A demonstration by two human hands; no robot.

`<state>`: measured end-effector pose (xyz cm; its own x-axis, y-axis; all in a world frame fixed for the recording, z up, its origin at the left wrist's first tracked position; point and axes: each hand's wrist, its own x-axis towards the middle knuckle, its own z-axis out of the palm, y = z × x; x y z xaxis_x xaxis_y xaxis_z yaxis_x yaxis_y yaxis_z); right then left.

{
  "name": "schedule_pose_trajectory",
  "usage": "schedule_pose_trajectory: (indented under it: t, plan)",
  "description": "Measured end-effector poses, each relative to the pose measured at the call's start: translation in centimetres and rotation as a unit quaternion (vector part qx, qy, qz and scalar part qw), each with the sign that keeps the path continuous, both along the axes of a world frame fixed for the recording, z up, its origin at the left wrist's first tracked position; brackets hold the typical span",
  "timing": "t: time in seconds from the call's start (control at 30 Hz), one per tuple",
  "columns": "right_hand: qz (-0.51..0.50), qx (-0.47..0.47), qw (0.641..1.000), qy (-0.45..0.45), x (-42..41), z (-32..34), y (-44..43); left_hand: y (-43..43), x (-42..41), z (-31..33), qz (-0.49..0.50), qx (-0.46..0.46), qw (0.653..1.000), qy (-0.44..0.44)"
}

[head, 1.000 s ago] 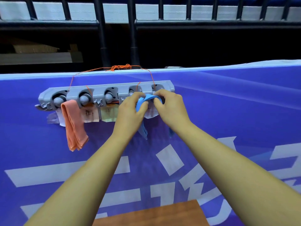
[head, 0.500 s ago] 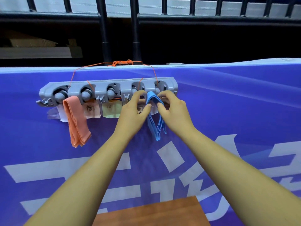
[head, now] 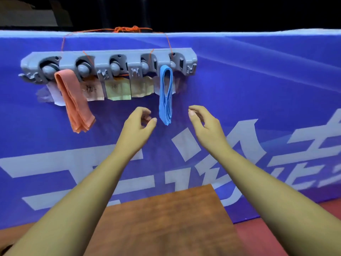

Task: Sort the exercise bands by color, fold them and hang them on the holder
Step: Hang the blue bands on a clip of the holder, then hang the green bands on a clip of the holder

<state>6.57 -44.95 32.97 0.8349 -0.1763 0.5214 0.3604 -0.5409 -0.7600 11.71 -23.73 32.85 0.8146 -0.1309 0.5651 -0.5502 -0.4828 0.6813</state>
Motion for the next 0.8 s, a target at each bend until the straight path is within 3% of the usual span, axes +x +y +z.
schedule_pose_trajectory:
  t: [0.13, 0.33, 0.63, 0.8]
  plan:
    - [-0.020, -0.077, 0.991, 0.106, -2.7, -7.6, -2.2, 0.8, -0.6, -7.0, 0.003, 0.046, 0.995, 0.093]
    - [-0.051, -0.151, 0.955, 0.248, -6.9, -17.8, -5.0, -1.5, -4.3, -16.9, -0.045, 0.169, 0.960, 0.218]
    - [-0.021, -0.189, 0.870, 0.454, -15.1, -33.0, -8.7, -6.2, -12.5, -31.6, -0.132, 0.226, 0.886, 0.384]
    - [0.026, -0.215, 0.823, 0.526, -18.1, -37.5, -8.8, -8.6, -15.8, -38.0, -0.159, 0.242, 0.847, 0.446]
